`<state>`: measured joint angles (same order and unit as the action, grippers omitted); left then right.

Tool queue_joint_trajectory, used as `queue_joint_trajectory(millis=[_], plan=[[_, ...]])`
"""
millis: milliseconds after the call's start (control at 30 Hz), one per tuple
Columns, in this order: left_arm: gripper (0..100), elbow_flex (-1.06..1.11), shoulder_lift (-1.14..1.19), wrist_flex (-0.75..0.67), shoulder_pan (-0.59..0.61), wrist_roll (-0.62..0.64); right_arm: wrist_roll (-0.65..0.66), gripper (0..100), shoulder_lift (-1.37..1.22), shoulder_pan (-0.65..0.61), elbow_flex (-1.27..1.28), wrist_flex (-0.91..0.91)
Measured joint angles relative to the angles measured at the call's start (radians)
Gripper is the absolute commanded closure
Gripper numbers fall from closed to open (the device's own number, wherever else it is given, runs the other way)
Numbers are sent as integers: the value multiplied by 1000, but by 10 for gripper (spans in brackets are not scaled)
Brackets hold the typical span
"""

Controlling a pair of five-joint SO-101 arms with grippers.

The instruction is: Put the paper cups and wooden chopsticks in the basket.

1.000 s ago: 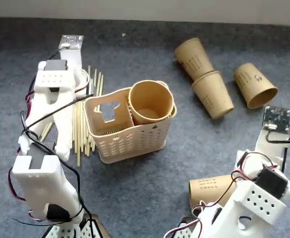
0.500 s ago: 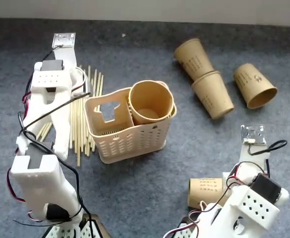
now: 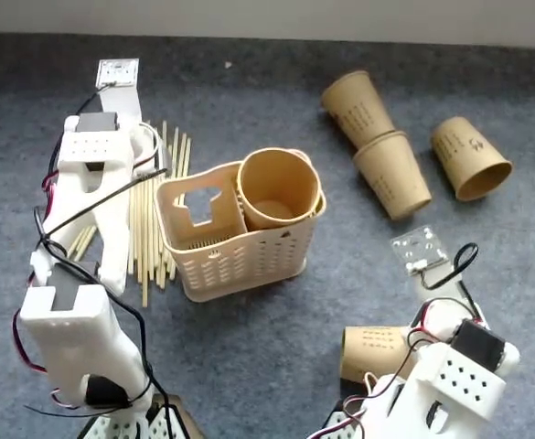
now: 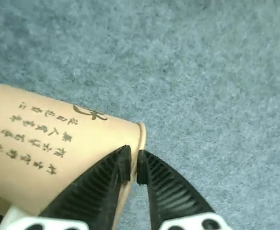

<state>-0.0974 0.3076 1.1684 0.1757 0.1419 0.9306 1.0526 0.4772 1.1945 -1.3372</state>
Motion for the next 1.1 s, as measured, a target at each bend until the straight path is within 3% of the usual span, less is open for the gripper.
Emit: queue_joint_trajectory(millis=[300,400,633,733,867,1100], plan=[[779,3,0,0,0,0,-400,991,-15,-21,-41,198],[779,3,0,0,0,0,-466,988,-15,-14,-124,178],[779,3,0,-3,0,0,-387,988,-15,5,-508,-175],[779,3,0,-3,0,0,-387,988,-14,5,-675,-215],[779,3,0,-3,0,0,-387,988,-11,5,-819,-193],[779,37,0,-12,0,0,-295,988,-11,44,-829,72]])
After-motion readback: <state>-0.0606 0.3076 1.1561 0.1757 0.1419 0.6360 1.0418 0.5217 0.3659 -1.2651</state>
